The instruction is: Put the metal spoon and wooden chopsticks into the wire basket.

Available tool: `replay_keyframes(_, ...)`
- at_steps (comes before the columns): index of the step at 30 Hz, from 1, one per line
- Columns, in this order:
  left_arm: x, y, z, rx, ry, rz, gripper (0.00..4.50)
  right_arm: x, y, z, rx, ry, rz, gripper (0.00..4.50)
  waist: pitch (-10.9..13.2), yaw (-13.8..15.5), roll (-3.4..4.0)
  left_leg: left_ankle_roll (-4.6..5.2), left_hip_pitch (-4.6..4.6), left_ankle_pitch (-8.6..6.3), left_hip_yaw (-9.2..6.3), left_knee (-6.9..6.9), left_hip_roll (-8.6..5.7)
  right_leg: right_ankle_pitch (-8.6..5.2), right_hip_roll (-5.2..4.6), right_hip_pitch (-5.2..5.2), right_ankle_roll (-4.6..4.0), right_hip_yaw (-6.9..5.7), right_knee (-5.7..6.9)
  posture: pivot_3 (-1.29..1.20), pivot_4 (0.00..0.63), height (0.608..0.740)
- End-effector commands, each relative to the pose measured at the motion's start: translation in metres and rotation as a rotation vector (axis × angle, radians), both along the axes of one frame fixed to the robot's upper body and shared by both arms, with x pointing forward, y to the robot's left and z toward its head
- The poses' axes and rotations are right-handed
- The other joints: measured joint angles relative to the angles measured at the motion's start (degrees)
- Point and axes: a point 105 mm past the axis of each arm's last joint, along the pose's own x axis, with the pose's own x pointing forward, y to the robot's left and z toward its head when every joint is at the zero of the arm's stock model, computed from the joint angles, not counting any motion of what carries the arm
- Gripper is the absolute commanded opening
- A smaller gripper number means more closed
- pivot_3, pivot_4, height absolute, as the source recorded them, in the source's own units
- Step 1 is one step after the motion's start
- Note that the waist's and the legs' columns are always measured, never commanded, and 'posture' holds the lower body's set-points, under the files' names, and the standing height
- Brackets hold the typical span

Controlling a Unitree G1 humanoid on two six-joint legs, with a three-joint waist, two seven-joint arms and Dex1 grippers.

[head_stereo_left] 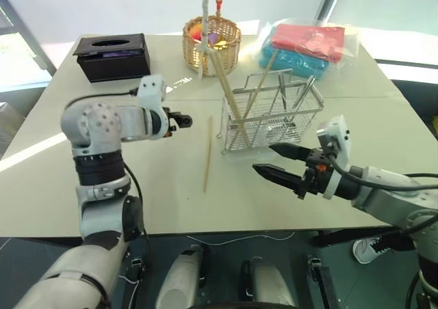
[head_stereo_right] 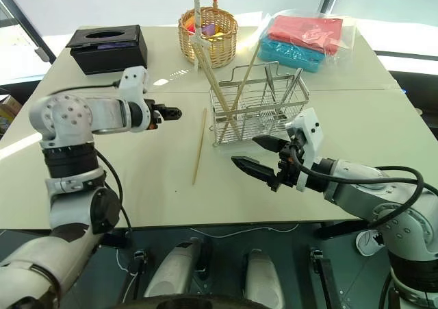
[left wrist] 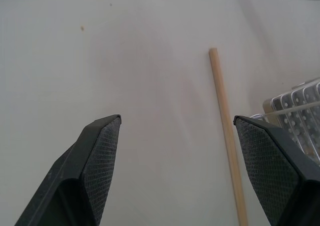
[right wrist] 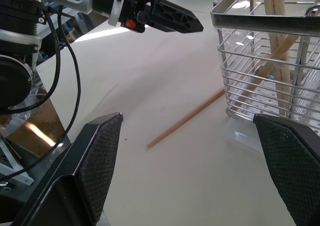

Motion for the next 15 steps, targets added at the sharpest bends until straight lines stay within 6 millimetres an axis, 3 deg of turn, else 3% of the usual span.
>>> replay_keyframes(1,-0.001,-0.016,0.017,0.008,-0.034,-0.098,3.81,-0.002,0.005,0.009,0.022,-0.062,0.006,4.35,0.0,0.0,0.00,0.00,0.00,0.00,0.00,0.00,0.00,0.00,0.00,-0.01,0.00,0.00,0.00,0.00,0.150,0.740)
replay_keyframes(10,0.025,0.016,0.045,0.186,-0.103,-0.055,3.81,-0.003,0.006,0.005,0.047,-0.063,-0.006,4.35,0.0,-0.2,0.04,-0.20,0.04,0.12,0.12,-0.49,-0.02,0.00,-0.01,-0.12,-0.02,0.19,-0.01,0.00,0.150,0.740)
replay_keyframes(15,0.036,0.005,0.054,0.126,-0.077,-0.108,3.81,-0.002,0.007,0.005,0.051,-0.064,-0.005,4.35,0.0,-0.1,0.00,-0.30,-0.01,0.20,0.12,-0.68,-0.02,0.00,-0.04,-0.40,-0.07,0.19,-0.06,0.00,0.150,0.740)
